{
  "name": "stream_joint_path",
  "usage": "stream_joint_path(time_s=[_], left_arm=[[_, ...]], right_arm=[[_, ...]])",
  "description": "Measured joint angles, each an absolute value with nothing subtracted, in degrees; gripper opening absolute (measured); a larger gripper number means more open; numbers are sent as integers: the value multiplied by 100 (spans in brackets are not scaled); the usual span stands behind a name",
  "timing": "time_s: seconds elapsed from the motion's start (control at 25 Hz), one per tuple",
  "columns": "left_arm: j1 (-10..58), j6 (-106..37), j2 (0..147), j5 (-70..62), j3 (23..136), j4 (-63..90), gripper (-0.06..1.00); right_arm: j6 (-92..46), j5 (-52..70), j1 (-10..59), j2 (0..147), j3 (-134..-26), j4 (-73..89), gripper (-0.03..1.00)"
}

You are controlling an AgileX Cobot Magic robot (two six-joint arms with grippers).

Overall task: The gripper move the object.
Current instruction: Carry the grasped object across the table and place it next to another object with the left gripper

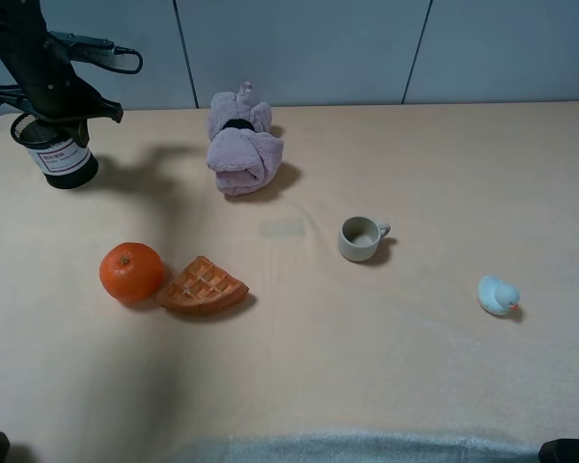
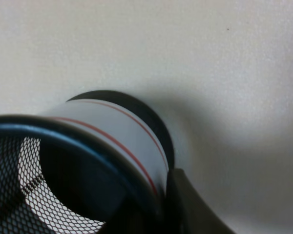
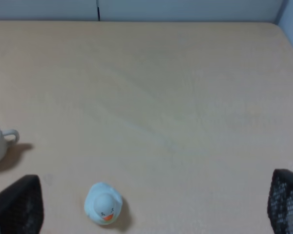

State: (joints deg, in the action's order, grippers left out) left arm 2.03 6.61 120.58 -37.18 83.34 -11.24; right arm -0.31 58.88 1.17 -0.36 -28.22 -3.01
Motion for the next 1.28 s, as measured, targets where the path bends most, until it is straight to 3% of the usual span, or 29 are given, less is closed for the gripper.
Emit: stream_joint_path(time_s=[0.76, 1.28], left_arm=[[228, 672, 12058, -5199, 9413, -1092, 5], [385, 705, 11626, -5577, 9492, -891, 5]], right_arm=[[-31, 5888, 117, -36, -2822, -301, 69], [-31, 5888, 117, -36, -2822, -301, 69]])
